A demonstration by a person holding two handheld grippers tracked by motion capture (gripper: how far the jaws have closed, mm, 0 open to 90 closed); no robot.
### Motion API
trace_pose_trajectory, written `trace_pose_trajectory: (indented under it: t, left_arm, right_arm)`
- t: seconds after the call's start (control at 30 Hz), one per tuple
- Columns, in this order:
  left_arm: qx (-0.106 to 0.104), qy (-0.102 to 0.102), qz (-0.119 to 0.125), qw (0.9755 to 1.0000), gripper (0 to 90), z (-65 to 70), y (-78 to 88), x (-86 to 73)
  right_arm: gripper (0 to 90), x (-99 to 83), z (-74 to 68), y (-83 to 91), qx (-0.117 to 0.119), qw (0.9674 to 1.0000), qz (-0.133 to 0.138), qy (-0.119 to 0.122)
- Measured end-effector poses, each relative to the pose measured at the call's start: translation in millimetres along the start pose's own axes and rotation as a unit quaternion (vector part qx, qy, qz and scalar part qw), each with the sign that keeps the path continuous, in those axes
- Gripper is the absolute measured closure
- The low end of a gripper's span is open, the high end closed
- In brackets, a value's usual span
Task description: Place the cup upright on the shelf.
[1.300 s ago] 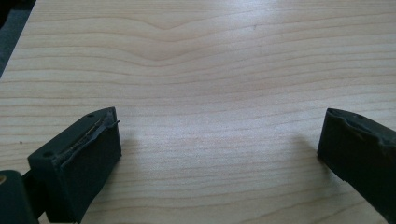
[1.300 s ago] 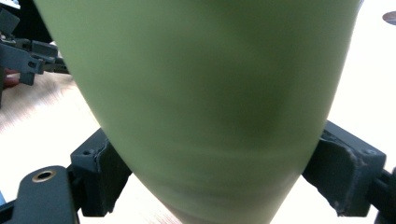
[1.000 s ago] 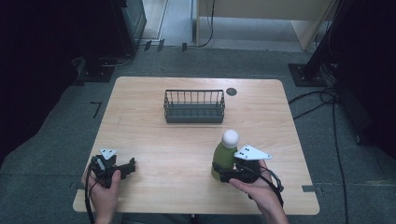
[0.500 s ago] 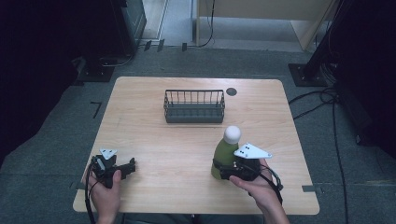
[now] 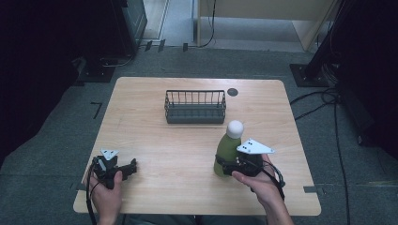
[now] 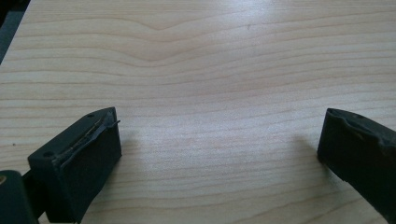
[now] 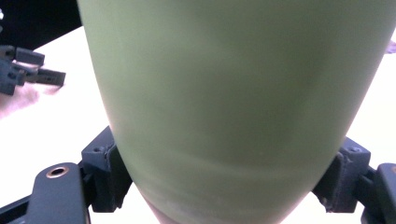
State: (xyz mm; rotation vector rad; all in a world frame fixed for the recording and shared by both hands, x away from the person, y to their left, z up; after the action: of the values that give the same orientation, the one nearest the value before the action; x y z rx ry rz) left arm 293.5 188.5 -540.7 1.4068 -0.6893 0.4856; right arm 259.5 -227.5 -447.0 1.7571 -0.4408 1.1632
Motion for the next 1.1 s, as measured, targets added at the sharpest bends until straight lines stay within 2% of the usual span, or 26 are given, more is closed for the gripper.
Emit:
trace_pose_trajectory:
  t: [0.07,0.13,0.2,0.37,0.5,0.9,1.1]
  left_arm:
    - [0.0,0.001,0.001,1.0,0.0,0.1,-0.2,0.0]
    - [0.0,0.001,0.001,1.0,0.0,0.1,-0.1,0.1]
    - [0.0,0.001,0.001,1.0,0.0,0.1,-0.2,0.1]
    - [0.0,0.001,0.001,1.0,0.0,0.1,-0.1,0.1]
    - [0.0,0.001,0.0,1.0,0.0,0.1,0.0,0.1]
    - [-0.002,0.0,0.001,1.0,0.0,0.4,-0.1,0.1]
    - [-0.002,-0.001,0.0,1.0,0.0,0.4,0.0,0.1]
  right_arm:
    - [20.2,11.8,-2.6,-2.2,-0.005,1.0,0.001,0.002]
    - [20.2,16.1,-4.0,-2.4,-0.007,1.0,0.001,0.004]
    - [20.2,28.4,-7.1,-3.1,-0.01,0.9998,0.007,0.013]
    - [20.2,41.1,-8.1,-5.8,-0.005,0.9998,0.007,0.018]
    - [20.2,51.7,-6.0,-11.5,0.001,0.9998,0.005,0.019]
    - [20.3,87.6,0.8,-33.4,-0.008,0.9996,0.014,0.023]
    - [20.2,100.2,3.2,-38.0,-0.013,0.9994,0.018,0.027]
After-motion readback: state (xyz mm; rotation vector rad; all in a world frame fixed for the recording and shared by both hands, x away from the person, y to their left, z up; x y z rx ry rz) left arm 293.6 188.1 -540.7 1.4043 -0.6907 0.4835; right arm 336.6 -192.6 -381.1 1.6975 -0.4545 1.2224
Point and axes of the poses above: each handheld gripper's, and its own axes: y roughly backward along the jaws, x roughly out of its top, z roughly to its right, the point moved 3 cm from there along -y, roughly forward along the jaws, and after that the axes turned 3 degrees about -x, right-handed, at the moved point
